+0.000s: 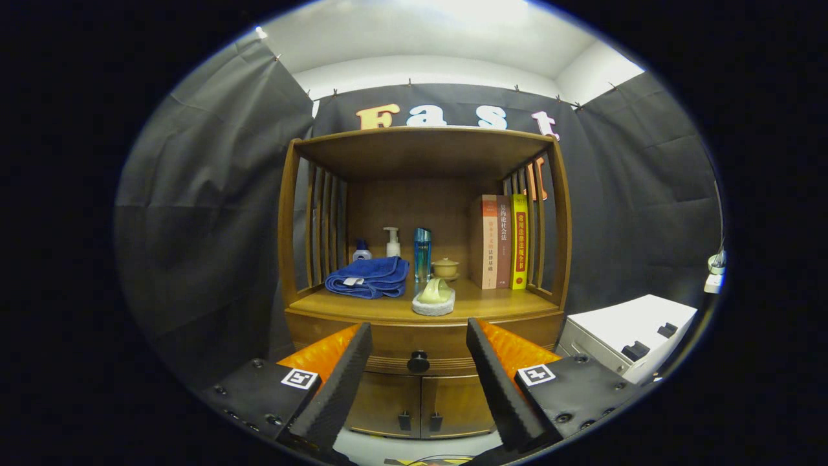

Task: Pull open the drawer, take out the items inside it, and place them on the countertop above the cabinet.

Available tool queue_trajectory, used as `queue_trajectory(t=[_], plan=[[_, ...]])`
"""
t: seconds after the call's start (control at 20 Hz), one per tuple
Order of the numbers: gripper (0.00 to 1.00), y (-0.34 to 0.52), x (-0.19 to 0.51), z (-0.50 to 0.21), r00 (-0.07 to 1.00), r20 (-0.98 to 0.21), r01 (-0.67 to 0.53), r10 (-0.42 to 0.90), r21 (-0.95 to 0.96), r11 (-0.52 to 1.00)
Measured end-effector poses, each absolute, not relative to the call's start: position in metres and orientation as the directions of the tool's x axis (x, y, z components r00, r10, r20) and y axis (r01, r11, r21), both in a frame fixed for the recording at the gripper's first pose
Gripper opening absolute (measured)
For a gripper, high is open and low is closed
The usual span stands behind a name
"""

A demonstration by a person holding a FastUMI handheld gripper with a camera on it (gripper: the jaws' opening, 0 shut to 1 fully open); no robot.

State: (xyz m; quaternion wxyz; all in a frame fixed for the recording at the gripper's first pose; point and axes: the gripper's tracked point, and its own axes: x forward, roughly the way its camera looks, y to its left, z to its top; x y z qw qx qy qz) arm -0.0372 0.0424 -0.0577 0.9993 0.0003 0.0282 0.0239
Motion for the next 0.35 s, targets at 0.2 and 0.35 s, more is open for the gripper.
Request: queue_trajectory(t=[0.2,0.35], plan=[[0.96,0.0452,-0.038,-0.058,0.997,-0.06,-0.052,0.053,0.004,0.999],[0.96,0.0446,-0.0374,-0.0569,0.997,-0.061,-0.052,0.052,0.01,0.999]])
